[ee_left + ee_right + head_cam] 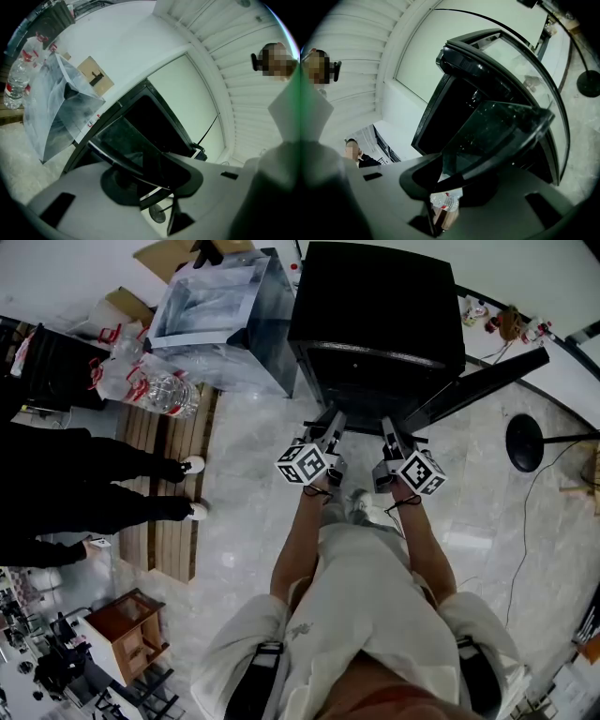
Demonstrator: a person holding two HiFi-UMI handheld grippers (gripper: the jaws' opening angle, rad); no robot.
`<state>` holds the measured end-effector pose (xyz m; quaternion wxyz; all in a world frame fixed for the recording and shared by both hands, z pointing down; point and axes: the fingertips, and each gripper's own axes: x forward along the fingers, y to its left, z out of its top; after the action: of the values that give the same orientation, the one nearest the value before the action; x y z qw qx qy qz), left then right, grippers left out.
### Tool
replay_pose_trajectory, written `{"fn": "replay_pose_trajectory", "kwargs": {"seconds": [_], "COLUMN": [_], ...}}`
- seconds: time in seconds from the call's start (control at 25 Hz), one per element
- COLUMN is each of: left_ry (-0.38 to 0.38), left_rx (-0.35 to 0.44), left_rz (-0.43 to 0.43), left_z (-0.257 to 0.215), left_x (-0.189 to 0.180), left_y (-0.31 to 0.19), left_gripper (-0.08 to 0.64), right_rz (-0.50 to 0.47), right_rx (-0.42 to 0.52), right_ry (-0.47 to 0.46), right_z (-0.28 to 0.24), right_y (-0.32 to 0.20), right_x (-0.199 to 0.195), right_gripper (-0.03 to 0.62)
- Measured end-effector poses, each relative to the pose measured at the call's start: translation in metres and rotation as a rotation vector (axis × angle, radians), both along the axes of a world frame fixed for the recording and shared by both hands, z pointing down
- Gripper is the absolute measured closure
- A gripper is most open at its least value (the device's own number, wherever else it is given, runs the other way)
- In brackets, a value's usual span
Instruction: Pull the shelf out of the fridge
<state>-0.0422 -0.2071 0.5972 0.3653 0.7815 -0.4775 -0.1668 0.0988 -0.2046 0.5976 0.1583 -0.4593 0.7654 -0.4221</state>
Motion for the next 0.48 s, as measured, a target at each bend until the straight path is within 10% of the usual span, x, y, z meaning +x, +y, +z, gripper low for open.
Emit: {"fn": "replay_pose_trajectory", "kwargs": {"seconds": [0.48], "left_ry": [-0.002], "left_rx": [0.024], "left_rz": [-0.012], "left_z": [-0.008], "left_x": [-0.004], "left_y": [0.034], "left_gripper": [0.430], "right_rz": [-0.048], "right_rx": [0.023], "right_ry": [-0.015], "right_z": [-0.010], "right_y": [0.032], "right_x": [-0.005], "right_gripper": [0.502]}}
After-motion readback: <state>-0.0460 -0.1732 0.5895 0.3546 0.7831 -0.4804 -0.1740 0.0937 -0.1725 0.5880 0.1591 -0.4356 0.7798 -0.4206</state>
